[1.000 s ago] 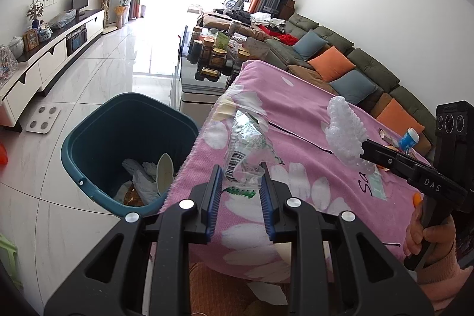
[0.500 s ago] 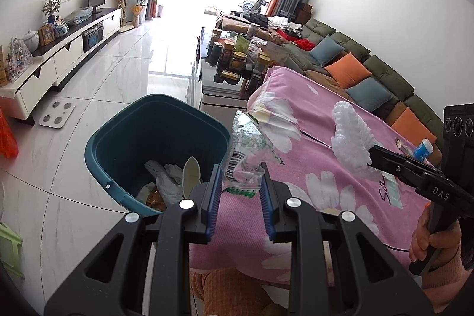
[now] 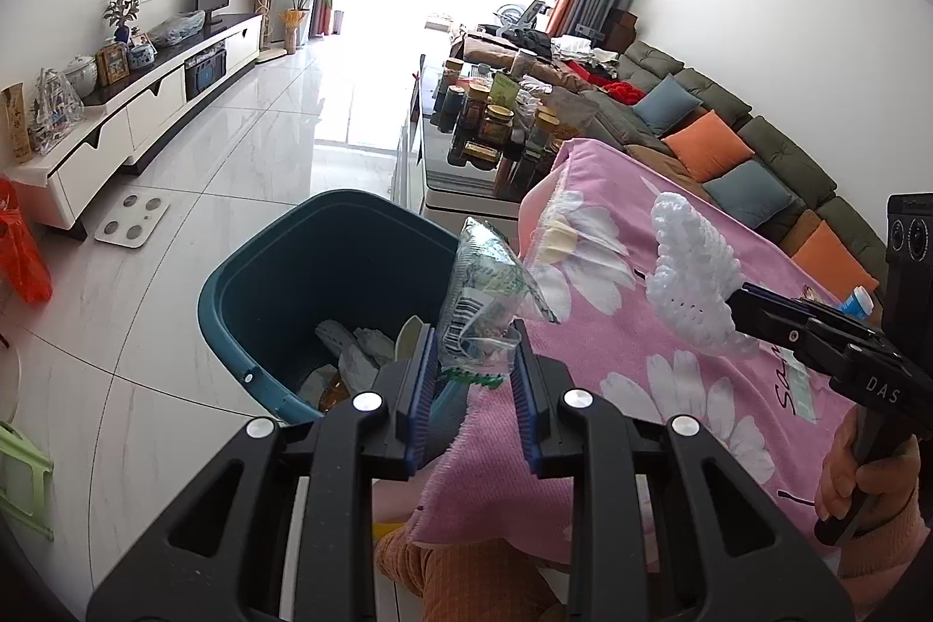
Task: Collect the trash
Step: 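Lift the foam net and plastic bag and carry them toward the teal bin, then open both grippers over the teal bin to drop the bag and foam net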
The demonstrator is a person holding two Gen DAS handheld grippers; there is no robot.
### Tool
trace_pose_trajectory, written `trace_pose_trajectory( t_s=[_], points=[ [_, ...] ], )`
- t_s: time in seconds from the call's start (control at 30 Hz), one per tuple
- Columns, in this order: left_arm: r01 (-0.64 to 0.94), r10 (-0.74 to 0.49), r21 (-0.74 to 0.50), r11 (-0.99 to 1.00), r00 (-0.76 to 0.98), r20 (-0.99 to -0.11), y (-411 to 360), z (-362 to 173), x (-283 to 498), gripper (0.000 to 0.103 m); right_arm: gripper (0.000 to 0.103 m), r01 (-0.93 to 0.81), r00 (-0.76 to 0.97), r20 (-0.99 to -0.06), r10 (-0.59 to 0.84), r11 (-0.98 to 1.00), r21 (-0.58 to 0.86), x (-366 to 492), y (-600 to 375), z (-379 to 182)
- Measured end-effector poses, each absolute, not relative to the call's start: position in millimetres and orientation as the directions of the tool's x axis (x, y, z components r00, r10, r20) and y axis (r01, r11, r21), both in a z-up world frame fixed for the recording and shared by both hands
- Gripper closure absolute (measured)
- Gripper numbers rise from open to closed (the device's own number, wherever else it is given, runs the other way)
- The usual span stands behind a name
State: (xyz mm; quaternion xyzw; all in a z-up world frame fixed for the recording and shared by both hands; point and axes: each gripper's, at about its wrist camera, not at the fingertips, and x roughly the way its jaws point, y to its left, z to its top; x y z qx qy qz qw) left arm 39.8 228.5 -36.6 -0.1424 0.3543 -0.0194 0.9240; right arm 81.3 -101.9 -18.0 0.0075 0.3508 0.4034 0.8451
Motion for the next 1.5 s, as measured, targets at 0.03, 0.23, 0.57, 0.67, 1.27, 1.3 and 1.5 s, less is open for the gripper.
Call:
trace_pose_trajectory(
  t_s=[0.03, 0.23, 0.57, 0.67, 1.27, 1.3, 1.5],
  points=[
    [-0.070, -0.132, -0.276, 0.959, 0.748, -0.651, 230, -37, 41, 0.078, 0.093, -0.682, 0.425, -0.589, 0.687, 0.671, 0.291, 82, -98, -18],
    [-0.103, -0.102, -0.265, 0.959, 0.745, -0.659, 241, -41, 45, 0.078, 0.093, -0.706, 0.411, -0.598, 0.688, 0.655, 0.268, 88, -79, -15],
    [-0.161, -0.058, -0.253, 0.954, 0.729, -0.682, 260, -53, 57, 0.077, 0.092, -0.739, 0.381, -0.628, 0.679, 0.632, 0.235, 95, -46, -17],
    [-0.183, -0.041, -0.247, 0.952, 0.721, -0.692, 264, -59, 63, 0.077, 0.092, -0.744, 0.371, -0.640, 0.672, 0.628, 0.227, 101, -34, -19],
    [-0.287, -0.001, -0.244, 0.927, 0.645, -0.764, 302, -107, 110, 0.076, 0.091, -0.740, 0.276, -0.773, 0.571, 0.640, 0.208, 136, 41, -65],
    [-0.292, 0.000, -0.244, 0.925, 0.642, -0.767, 303, -109, 112, 0.076, 0.090, -0.736, 0.275, -0.777, 0.566, 0.644, 0.209, 138, 43, -67],
    [-0.306, 0.011, -0.238, 0.922, 0.635, -0.772, 308, -118, 119, 0.071, 0.082, -0.706, 0.238, -0.796, 0.556, 0.662, 0.251, 152, 49, -78]
  ],
)
